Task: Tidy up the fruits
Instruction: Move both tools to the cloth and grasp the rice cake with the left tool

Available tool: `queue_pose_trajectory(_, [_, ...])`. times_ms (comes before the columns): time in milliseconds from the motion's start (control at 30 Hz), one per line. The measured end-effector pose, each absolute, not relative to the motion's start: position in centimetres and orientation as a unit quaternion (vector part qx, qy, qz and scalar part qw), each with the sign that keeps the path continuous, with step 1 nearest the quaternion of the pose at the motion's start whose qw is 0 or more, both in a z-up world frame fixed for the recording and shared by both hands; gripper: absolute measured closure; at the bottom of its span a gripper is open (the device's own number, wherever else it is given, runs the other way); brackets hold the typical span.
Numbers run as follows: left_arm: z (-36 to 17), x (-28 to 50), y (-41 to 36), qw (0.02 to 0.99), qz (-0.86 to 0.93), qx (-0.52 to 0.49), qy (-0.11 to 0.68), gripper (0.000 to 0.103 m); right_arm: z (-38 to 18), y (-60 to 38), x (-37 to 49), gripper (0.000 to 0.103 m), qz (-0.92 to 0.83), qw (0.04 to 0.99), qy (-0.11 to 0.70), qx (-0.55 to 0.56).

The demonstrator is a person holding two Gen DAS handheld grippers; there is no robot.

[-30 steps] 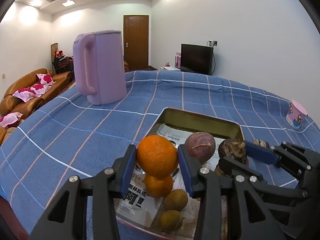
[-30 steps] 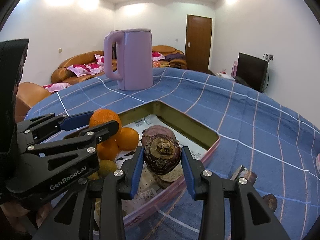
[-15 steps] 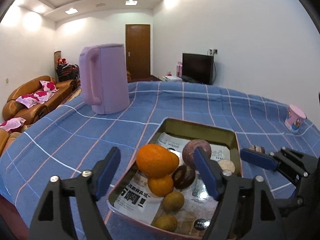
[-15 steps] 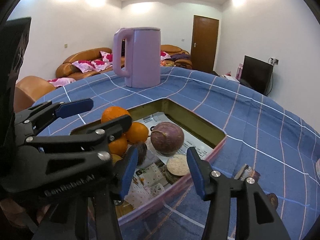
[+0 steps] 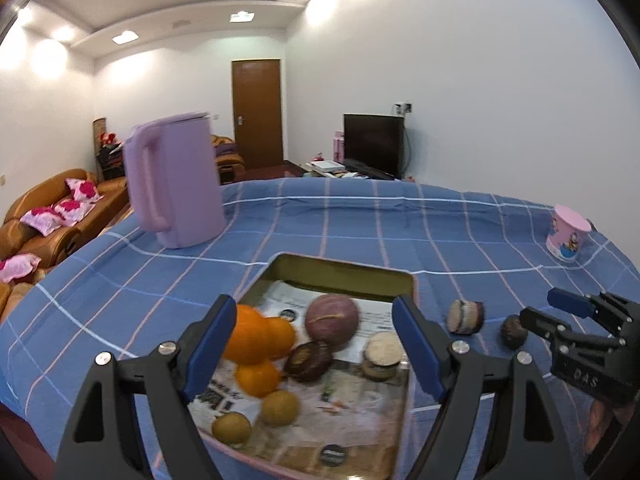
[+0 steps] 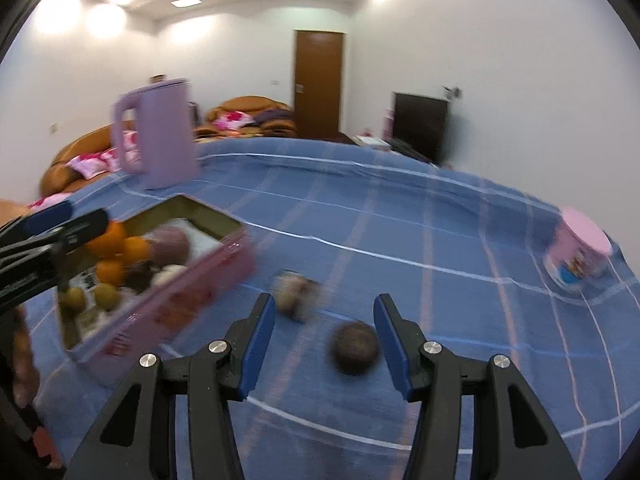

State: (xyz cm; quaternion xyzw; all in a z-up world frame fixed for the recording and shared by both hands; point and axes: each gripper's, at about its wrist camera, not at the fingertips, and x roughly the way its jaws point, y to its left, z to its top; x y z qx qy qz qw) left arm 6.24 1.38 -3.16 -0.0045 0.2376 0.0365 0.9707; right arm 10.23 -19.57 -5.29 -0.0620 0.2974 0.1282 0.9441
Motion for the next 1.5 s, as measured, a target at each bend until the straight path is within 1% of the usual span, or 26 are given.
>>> queue_pose_trajectory(233, [-3.2,7.3,-2.0,0.969,0.019,0.022,0.245,0.021,-6.0,-20.3,11.8,0.05,0.133,0.933,0.33,-0.05])
queue_pose_trajectory(567, [-3.6,8.5,-4.2,0.965,0.003,0.042,0.258,0.021,-8.0,-20.4,14.6,0.05,0.144,0.908,0.391,-0.039])
queue_pose_trajectory(600, [-3.6,8.6,-4.4,0.964,-0.001,0.043,0.261,0.021,-8.3,-20.5,14.8,0.05,0.144,0.903,0.403,-0.039])
queue_pose_trajectory(633, [-3.7,8.7,-4.6,0.964,-0.005,0.044,0.263,0.021,-8.4,-20.7,15.0,0.057,0.146,0.9,0.41,-0.034])
queue_pose_trajectory(667, [-3.7,8.8,-4.8,0.963,-0.007,0.045,0.264,0.021,-8.4,-20.8,14.9,0.061,0.15,0.9,0.409,-0.029])
queue_pose_trajectory(700, [-3.8,8.8,-5.0,0.963,-0.012,0.047,0.267,0.021,-8.3,-21.0,14.8,0.063,0.151,0.9,0.407,-0.028])
queue_pose_trajectory(1033, [-4.4,10.3,-8.6,0.951,-0.063,0.061,0.297,0.022,-7.3,-24.9,14.0,0.064,0.104,0.92,0.377,-0.013])
queue_pose_trajectory(1067, [-4.6,10.6,-9.0,0.949,-0.067,0.063,0.301,0.024,-7.2,-25.3,14.1,0.064,0.099,0.921,0.376,-0.012])
queue_pose_trajectory(1100, [-4.8,10.8,-9.3,0.947,-0.072,0.064,0.307,0.029,-7.2,-25.6,14.1,0.064,0.098,0.922,0.375,-0.009])
queue_pose_trajectory(1200, [-5.5,11.6,-10.2,0.939,-0.087,0.066,0.325,0.035,-7.1,-26.1,14.1,0.064,0.098,0.923,0.373,0.002])
queue_pose_trajectory(1333, [-6.5,12.7,-11.3,0.93,-0.093,0.072,0.348,0.037,-7.1,-26.0,14.2,0.064,0.099,0.923,0.372,0.001])
queue_pose_trajectory(1367, [-6.7,13.0,-11.4,0.928,-0.093,0.07,0.353,0.038,-7.1,-26.0,14.2,0.064,0.1,0.923,0.371,0.002])
queue_pose_trajectory(1400, [-6.8,13.3,-11.5,0.927,-0.091,0.068,0.357,0.042,-7.1,-26.2,14.1,0.064,0.1,0.923,0.371,0.005])
queue_pose_trajectory(1433, [-6.9,13.4,-11.6,0.926,-0.092,0.069,0.359,0.043,-7.1,-26.3,14.0,0.064,0.099,0.924,0.37,0.007])
queue_pose_trajectory(1500, [-7.1,13.7,-11.9,0.924,-0.091,0.075,0.363,0.043,-7.1,-26.4,14.0,0.064,0.098,0.925,0.368,0.012])
